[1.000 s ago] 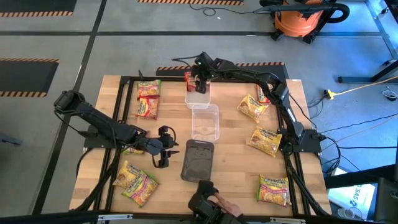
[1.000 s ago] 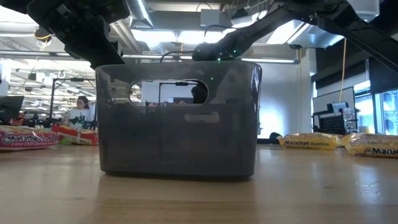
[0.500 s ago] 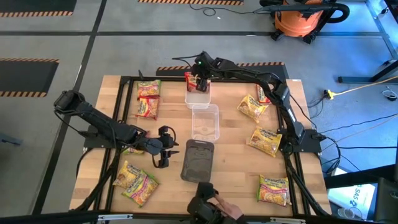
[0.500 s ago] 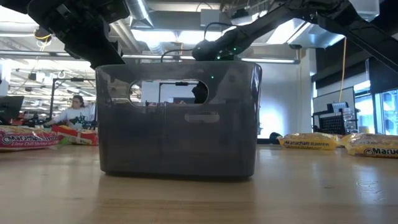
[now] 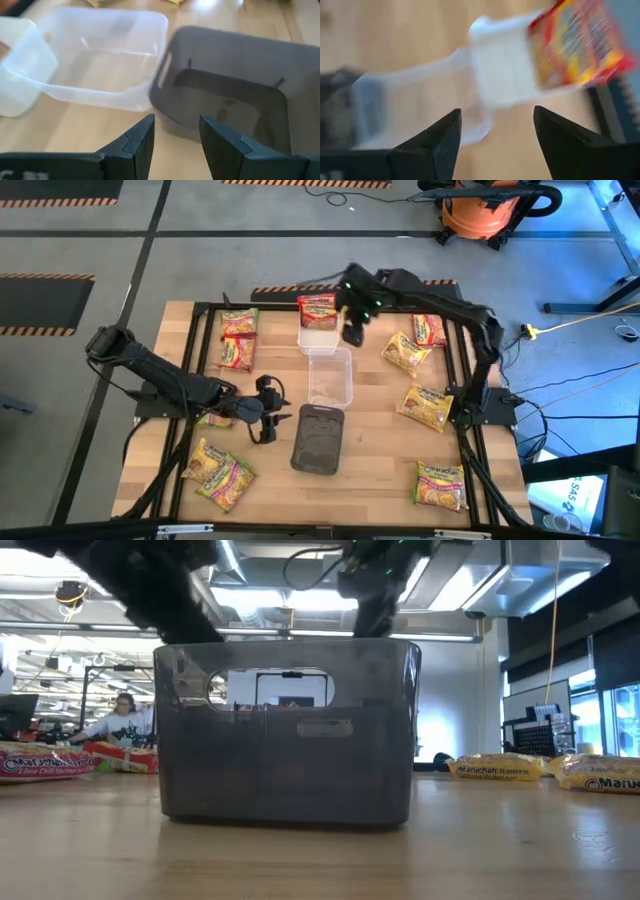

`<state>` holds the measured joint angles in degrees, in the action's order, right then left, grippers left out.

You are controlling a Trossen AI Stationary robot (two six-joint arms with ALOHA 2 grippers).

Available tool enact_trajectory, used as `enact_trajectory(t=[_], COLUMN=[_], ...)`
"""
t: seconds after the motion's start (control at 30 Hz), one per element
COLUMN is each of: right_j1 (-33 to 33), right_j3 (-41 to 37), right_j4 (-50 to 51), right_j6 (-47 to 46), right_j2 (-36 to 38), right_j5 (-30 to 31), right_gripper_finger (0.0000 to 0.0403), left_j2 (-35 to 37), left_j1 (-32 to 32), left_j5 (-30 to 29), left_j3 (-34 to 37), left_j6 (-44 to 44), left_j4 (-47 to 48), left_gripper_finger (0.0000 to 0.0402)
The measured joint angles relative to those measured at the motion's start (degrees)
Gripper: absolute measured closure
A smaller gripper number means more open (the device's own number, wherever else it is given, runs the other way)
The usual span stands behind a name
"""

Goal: Sort Maruchan noodles
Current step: Put the red noodle pack into the white bin

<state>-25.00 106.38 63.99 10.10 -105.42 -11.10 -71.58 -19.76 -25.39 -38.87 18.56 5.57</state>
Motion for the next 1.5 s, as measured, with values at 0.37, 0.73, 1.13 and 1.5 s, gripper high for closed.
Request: enact_trajectory(t=[0.37, 0.73, 1.13, 1.5], right_j1=[15.1, 28.9, 2.3, -20.2], right_j3=[-42.0, -64.4, -63.1, -63.1], right_j4=[-21.0, -28.6, -24.1, -26.5], right_j6=[-16.0, -34.1, -29.0, -16.6], right_j2=[23.7, 41.0, 42.7, 30.6], right_j5=[7.6, 19.5, 32.9, 13.6], right_gripper_finger=[0.0178, 0.0178, 0.0178, 0.0178], left_j2=[2.3, 1.8, 1.4, 1.4], left_j1=[11.7, 26.6, 20.6, 11.7], left_j5=[-6.5, -3.3, 3.1, 0.0], left_j3=[-11.0, -8.8, 1.8, 4.4], left_j6=[12.2, 23.1, 23.4, 23.3], left_j4=[26.7, 40.0, 18.0, 10.0], left_gripper_finger=[0.0253, 0.0253, 0.0253, 0.0253])
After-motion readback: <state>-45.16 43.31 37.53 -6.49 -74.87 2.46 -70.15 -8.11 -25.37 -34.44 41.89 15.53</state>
